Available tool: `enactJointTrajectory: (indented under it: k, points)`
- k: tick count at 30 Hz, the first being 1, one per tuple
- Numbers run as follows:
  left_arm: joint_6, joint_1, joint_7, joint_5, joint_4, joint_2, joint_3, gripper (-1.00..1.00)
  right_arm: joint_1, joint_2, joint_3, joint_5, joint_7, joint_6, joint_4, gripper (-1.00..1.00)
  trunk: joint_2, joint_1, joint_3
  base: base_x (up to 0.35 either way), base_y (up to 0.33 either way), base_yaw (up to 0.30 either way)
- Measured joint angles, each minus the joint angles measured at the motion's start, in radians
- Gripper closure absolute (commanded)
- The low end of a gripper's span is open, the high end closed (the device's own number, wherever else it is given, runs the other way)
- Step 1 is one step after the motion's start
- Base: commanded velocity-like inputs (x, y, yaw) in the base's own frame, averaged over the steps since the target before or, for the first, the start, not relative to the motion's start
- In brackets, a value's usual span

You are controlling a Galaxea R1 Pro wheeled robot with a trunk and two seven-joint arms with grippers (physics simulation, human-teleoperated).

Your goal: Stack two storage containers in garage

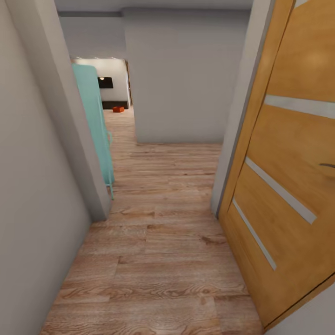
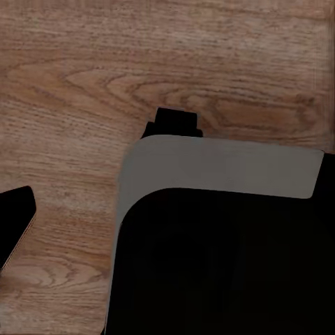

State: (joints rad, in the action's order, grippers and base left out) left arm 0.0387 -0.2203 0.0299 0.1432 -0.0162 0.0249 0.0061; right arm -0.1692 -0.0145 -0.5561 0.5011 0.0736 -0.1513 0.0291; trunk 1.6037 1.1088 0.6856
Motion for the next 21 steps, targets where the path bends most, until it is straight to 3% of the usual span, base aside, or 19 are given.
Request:
enactJointTrajectory:
  k: [21]
  points:
    - [0.000, 0.000, 0.000, 0.001, 0.000, 0.001, 0.000, -1.00, 0.000, 0.001, 0.000, 0.000, 0.001, 0.000, 0.000, -1.00, 0.000, 0.000, 0.000, 0.322, 0.000, 0.000]
